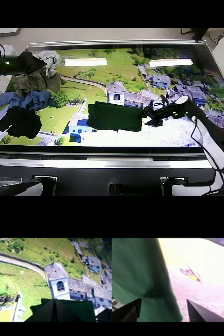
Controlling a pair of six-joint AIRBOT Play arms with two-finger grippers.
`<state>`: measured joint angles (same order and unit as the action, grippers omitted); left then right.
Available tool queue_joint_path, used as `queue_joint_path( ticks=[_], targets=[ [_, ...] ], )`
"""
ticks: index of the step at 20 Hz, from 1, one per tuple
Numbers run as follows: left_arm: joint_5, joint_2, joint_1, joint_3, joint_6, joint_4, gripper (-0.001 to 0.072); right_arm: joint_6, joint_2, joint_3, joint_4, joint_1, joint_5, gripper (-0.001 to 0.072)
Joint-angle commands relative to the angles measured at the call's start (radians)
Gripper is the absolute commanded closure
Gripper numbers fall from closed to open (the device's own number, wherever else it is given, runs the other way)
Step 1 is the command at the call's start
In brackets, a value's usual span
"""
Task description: Fold the clothes and pants, and hang the long-sleeved shirts on hangers.
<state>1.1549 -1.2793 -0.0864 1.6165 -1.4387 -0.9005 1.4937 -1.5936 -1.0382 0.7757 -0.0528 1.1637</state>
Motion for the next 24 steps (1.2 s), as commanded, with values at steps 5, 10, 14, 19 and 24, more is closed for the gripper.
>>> queue_joint_path(
  ticks=[5,10,14,19,24],
  targets=[
    [-0.003,0.000,0.026,0.000,0.000,-0.001,0.0687,-0.125,-0.037,-0.144,-0.157,0.042,0.058,0.0664],
    [-0.004,-0.002,0.026,0.000,0.000,-0.001,0.0687,0.076,-0.037,-0.642,-0.111,-0.089,0.230,0.0664],
    [-0.003,-0.002,0.026,0.000,-0.001,-0.001,0.0687,0.179,-0.042,-0.866,-0.056,-0.313,0.259,0.0664],
    [0.002,-0.002,0.038,0.000,-0.001,0.002,0.0687,0.182,-0.078,-0.871,0.045,-0.666,0.279,0.0663],
    [0.008,-0.002,0.053,0.000,-0.046,0.002,0.0687,0.182,-0.156,-0.830,0.222,-0.954,0.366,0.0662]
  ],
)
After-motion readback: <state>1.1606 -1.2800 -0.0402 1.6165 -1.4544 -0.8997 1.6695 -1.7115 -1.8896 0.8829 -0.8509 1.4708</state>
